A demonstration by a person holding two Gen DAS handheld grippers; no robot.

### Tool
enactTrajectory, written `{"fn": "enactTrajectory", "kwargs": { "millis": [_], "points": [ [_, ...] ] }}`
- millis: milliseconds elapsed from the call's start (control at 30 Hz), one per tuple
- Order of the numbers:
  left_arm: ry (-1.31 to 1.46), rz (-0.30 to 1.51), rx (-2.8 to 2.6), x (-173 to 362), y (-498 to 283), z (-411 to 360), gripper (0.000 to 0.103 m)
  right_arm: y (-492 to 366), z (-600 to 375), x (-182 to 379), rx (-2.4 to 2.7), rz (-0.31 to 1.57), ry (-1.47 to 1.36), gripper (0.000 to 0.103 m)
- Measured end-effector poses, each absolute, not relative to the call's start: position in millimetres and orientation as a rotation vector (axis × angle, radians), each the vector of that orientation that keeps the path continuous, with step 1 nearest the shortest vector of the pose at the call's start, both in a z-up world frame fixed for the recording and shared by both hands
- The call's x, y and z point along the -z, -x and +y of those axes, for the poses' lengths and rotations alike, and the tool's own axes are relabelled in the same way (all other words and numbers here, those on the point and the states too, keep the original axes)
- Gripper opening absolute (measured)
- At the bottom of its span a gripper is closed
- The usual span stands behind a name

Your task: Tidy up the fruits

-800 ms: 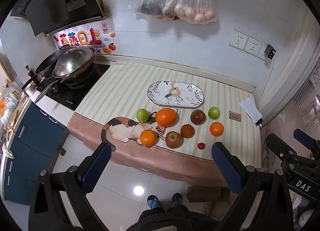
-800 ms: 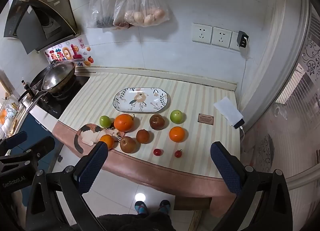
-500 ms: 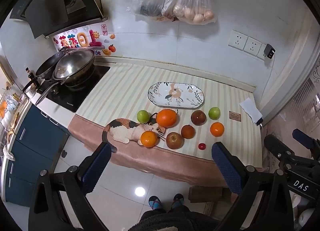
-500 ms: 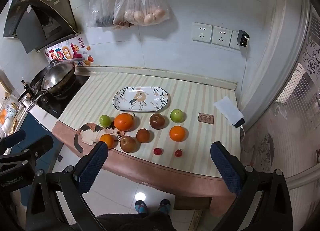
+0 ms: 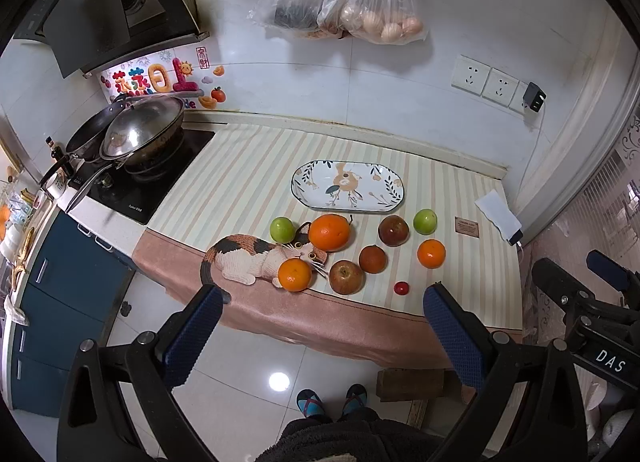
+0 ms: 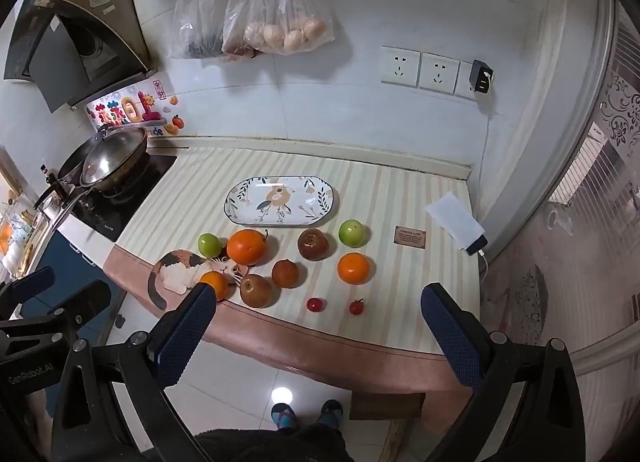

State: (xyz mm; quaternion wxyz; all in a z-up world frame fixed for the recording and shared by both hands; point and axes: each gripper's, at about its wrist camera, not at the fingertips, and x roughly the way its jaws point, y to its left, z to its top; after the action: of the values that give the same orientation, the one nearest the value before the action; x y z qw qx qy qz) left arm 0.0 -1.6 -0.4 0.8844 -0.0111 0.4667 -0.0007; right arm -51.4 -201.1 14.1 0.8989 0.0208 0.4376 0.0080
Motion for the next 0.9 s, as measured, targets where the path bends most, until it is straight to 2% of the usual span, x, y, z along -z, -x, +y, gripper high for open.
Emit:
{"fn": "enactTrajectory", "kwargs": {
  "millis": [900],
  "points": [
    [0.019,0.962,-0.001,-2.4,2.2,0.3,0.103,59.6,-194.8,-15.3,-0.033,0.901,-0.042,0.103]
  ]
}}
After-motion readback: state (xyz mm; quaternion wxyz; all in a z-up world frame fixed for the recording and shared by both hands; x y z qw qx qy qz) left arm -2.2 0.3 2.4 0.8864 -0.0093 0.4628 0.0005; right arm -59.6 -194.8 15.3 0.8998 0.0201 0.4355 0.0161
